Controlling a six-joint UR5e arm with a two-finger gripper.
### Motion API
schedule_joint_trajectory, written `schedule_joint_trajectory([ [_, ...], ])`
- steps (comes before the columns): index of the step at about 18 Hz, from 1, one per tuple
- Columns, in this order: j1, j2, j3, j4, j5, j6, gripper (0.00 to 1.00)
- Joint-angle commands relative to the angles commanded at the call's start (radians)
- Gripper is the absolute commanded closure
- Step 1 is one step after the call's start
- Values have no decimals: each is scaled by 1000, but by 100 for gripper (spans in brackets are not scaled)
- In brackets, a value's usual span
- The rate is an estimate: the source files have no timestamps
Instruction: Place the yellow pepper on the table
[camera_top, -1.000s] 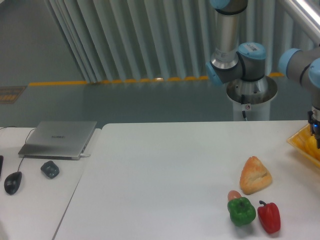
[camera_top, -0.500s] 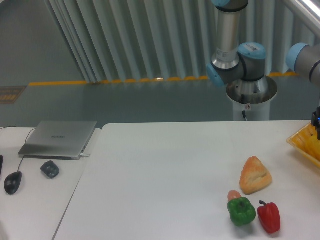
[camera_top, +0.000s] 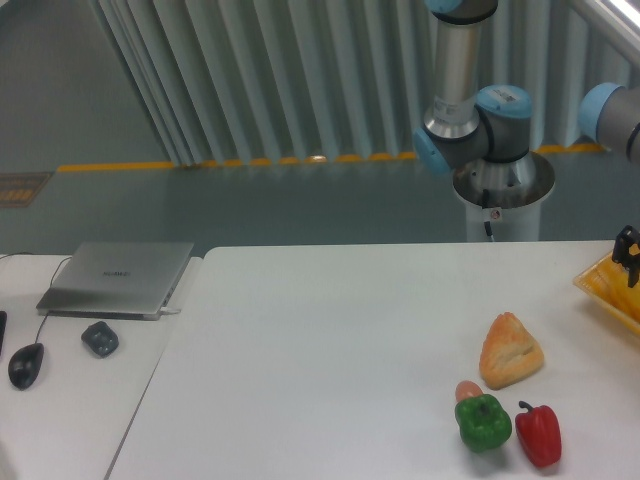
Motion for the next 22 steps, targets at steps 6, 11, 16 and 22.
schedule_joint_trajectory([
  [6, 23, 20, 3, 0, 2, -241, 0],
  [11, 31, 11, -9, -11, 3, -330, 0],
  [16, 25, -12, -34, -17, -2, -447, 0],
  [22, 13, -26, -46, -47, -9, -447, 0],
])
